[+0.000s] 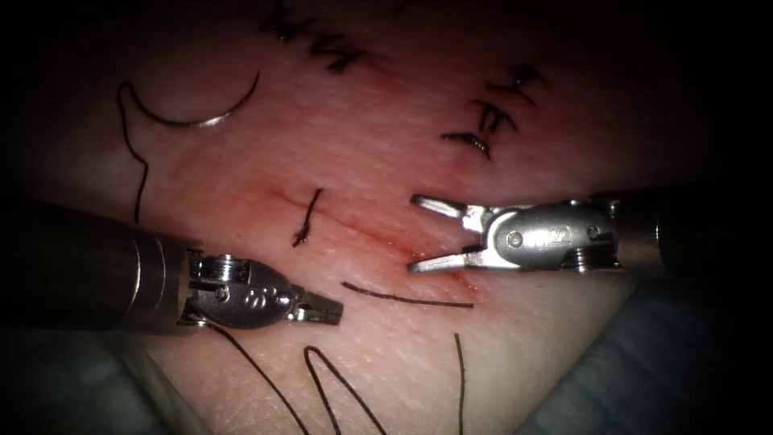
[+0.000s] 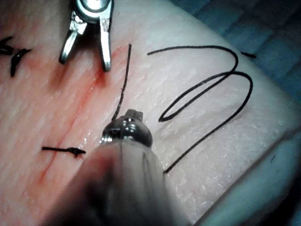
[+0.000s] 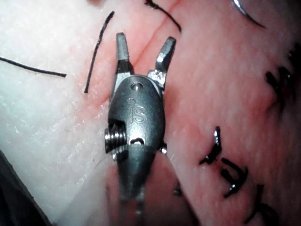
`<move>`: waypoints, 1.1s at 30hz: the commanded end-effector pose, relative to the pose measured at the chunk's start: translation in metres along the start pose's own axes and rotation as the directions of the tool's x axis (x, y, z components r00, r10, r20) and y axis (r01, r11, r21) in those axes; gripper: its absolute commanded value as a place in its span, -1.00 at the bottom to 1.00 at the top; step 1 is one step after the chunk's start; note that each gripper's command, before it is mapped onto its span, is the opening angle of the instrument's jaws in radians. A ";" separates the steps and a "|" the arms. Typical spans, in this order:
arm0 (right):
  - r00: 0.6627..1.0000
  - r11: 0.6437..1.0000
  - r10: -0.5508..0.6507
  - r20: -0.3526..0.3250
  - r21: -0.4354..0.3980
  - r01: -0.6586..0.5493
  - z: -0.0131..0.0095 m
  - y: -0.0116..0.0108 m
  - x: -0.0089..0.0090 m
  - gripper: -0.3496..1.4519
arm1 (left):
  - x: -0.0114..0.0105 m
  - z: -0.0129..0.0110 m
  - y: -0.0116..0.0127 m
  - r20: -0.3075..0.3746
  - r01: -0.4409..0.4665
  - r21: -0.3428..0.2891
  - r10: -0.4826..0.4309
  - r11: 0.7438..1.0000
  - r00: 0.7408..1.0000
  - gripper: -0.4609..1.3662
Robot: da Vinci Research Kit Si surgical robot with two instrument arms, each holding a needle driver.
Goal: Wound Closure
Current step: Pickup the needle near the tip with the left tool
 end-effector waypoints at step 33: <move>1.000 1.000 -0.003 -0.005 -0.003 0.003 -0.0001 0.0001 0.0002 0.41 | 0.0017 -0.0076 -0.0033 -0.040 0.133 0.107 -0.129 0.985 0.991 0.67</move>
